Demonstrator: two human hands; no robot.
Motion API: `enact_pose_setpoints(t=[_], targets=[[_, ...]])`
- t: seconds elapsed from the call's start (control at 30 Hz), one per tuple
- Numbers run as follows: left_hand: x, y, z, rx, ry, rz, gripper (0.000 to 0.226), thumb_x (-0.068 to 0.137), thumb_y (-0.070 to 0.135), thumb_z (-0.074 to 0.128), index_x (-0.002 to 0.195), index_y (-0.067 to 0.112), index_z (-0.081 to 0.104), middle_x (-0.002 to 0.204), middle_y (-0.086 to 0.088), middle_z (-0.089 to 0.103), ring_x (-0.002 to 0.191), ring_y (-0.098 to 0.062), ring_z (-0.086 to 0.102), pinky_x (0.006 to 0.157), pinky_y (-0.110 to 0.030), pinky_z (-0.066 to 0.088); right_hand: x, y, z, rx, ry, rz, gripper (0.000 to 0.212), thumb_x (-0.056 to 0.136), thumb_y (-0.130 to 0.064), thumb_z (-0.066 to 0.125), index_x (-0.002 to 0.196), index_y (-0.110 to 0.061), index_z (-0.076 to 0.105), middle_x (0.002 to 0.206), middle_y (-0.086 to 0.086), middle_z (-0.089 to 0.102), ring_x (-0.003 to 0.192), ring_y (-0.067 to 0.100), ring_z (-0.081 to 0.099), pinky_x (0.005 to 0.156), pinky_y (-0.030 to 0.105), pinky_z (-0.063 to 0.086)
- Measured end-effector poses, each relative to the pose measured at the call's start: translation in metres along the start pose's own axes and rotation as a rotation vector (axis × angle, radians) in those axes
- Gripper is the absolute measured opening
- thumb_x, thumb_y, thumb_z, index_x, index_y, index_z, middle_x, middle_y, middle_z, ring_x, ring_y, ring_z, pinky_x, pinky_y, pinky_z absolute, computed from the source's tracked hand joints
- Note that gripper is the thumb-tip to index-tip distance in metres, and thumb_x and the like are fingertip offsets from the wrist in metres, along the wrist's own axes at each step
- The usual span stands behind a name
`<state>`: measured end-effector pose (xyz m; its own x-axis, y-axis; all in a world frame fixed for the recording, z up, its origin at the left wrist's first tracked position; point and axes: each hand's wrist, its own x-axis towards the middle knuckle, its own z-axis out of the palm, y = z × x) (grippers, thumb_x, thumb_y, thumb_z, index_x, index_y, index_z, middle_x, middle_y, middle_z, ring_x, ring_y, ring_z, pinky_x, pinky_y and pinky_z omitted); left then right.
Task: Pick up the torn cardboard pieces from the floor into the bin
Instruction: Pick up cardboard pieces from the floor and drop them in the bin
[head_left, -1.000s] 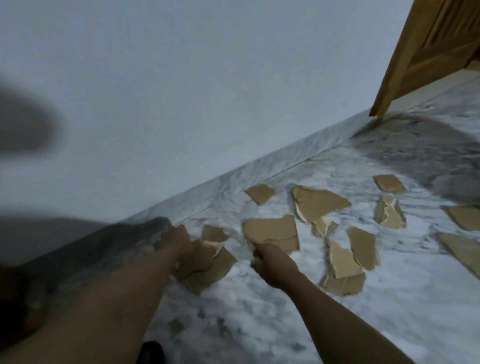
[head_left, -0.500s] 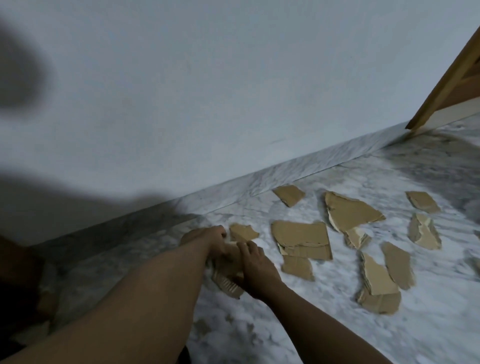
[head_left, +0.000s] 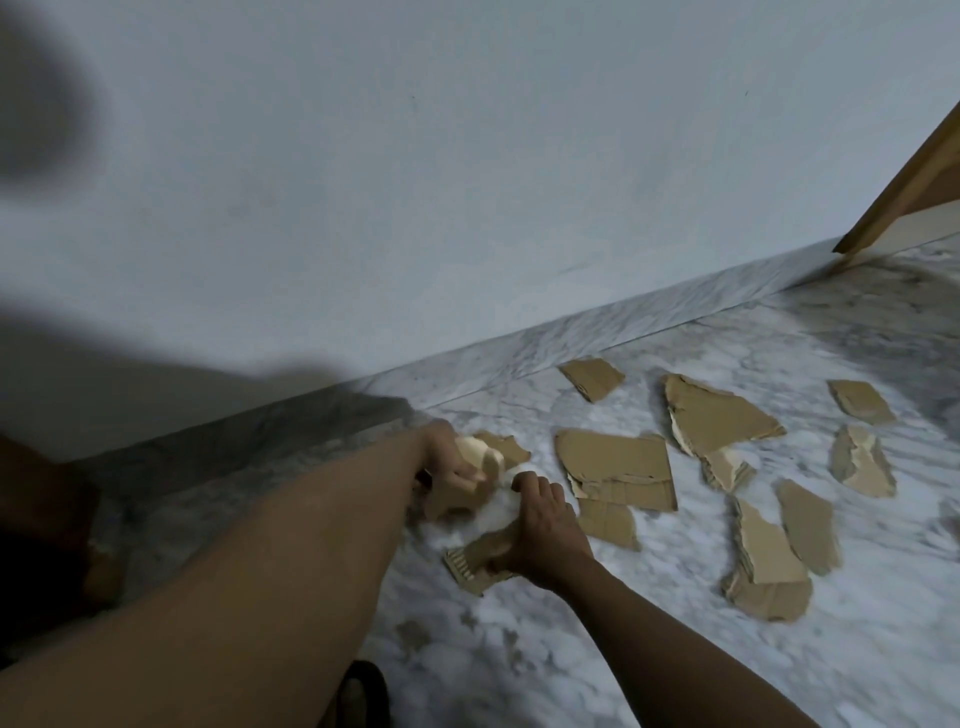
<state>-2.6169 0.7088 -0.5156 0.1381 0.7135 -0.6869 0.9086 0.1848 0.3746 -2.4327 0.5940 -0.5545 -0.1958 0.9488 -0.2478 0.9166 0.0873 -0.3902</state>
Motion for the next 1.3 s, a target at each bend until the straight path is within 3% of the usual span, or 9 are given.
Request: enact_pose_setpoints(t=[0.17, 0.3, 0.53, 0.67, 0.73, 0.97, 1.07, 1.2, 1.3], targets=[[0.006, -0.024, -0.005, 0.054, 0.229, -0.126, 0.09, 0.049, 0.056, 0.083, 0.127, 0.017, 0.06, 0.115, -0.004, 0.066, 0.1, -0.02, 0.064, 0.087, -0.033, 0.056, 0.005, 0.0, -0.005, -0.183, -0.185, -0.053, 0.077, 0.062, -0.06, 0.084, 0.121, -0.029, 0.047, 0.118, -0.001, 0.06, 0.115, 0.025, 0.047, 0.1, 0.045, 0.032], [-0.014, -0.028, 0.02, -0.01, 0.379, -0.264, 0.094, 0.044, 0.05, 0.077, 0.131, 0.033, 0.045, 0.132, -0.004, 0.038, 0.122, -0.027, 0.039, 0.095, -0.042, 0.046, 0.014, -0.007, -0.009, -0.282, -0.228, -0.103, 0.051, 0.075, -0.057, 0.077, 0.109, -0.022, 0.065, 0.111, 0.002, 0.064, 0.112, 0.025, 0.052, 0.101, 0.048, 0.03], [-0.01, -0.03, 0.012, -0.031, 0.348, -0.255, 0.102, 0.047, 0.04, 0.09, 0.137, 0.03, 0.042, 0.14, -0.009, 0.029, 0.127, -0.033, 0.035, 0.097, -0.048, 0.046, 0.015, -0.003, -0.021, -0.247, -0.365, -0.176, 0.069, 0.068, -0.041, 0.088, 0.12, -0.018, 0.049, 0.121, 0.006, 0.053, 0.107, 0.026, 0.054, 0.09, 0.043, 0.049], [-0.006, -0.022, 0.012, -0.035, 0.377, -0.259, 0.145, 0.052, 0.033, 0.095, 0.152, 0.005, -0.006, 0.15, -0.018, 0.027, 0.131, -0.037, 0.04, 0.102, -0.049, 0.043, 0.011, -0.006, -0.026, -0.171, -0.399, -0.098, 0.079, 0.064, -0.034, 0.092, 0.125, -0.011, 0.046, 0.119, 0.008, 0.062, 0.106, 0.025, 0.061, 0.087, 0.04, 0.054], [-0.005, -0.02, 0.012, -0.039, 0.381, -0.237, 0.144, 0.058, 0.027, 0.093, 0.149, 0.006, -0.017, 0.149, -0.019, 0.03, 0.128, -0.036, 0.045, 0.101, -0.048, 0.044, 0.01, -0.008, -0.027, -0.234, -0.403, -0.113, 0.074, 0.062, -0.04, 0.092, 0.119, -0.012, 0.055, 0.112, 0.007, 0.067, 0.098, 0.023, 0.064, 0.085, 0.039, 0.055], [-0.005, -0.017, 0.017, 0.068, 0.501, -0.157, 0.07, 0.089, 0.02, 0.06, 0.144, 0.019, 0.016, 0.118, -0.012, 0.061, 0.106, -0.03, 0.059, 0.092, -0.043, 0.046, -0.001, -0.002, -0.027, -0.276, -0.401, -0.124, 0.054, 0.072, -0.048, 0.084, 0.112, -0.014, 0.068, 0.102, 0.006, 0.071, 0.093, 0.024, 0.068, 0.086, 0.043, 0.057], [-0.008, -0.017, 0.02, 0.245, 0.465, -0.068, 0.025, 0.083, 0.027, 0.065, 0.105, 0.021, 0.052, 0.109, -0.005, 0.064, 0.096, -0.025, 0.06, 0.082, -0.038, 0.048, -0.004, 0.001, -0.024, -0.277, -0.403, -0.098, 0.054, 0.074, -0.049, 0.083, 0.111, -0.014, 0.067, 0.102, 0.006, 0.07, 0.093, 0.024, 0.067, 0.085, 0.043, 0.057], [-0.004, -0.027, 0.032, 0.115, 0.363, 0.045, 0.057, 0.06, 0.072, 0.071, 0.069, 0.017, 0.061, 0.078, 0.001, 0.065, 0.077, -0.016, 0.062, 0.067, -0.027, 0.048, -0.001, 0.001, -0.03, -0.131, -0.425, -0.003, 0.04, 0.087, -0.033, 0.074, 0.118, -0.01, 0.066, 0.114, 0.01, 0.069, 0.103, 0.026, 0.066, 0.092, 0.039, 0.054], [0.001, -0.033, 0.043, 0.014, 0.429, 0.072, 0.058, 0.061, 0.077, 0.063, 0.078, 0.022, 0.065, 0.108, 0.001, 0.06, 0.11, -0.022, 0.055, 0.087, -0.032, 0.046, 0.01, 0.01, -0.041, -0.078, -0.406, 0.124, 0.038, 0.099, -0.028, 0.058, 0.129, -0.005, 0.059, 0.134, 0.014, 0.058, 0.123, 0.032, 0.054, 0.1, 0.037, 0.041]])
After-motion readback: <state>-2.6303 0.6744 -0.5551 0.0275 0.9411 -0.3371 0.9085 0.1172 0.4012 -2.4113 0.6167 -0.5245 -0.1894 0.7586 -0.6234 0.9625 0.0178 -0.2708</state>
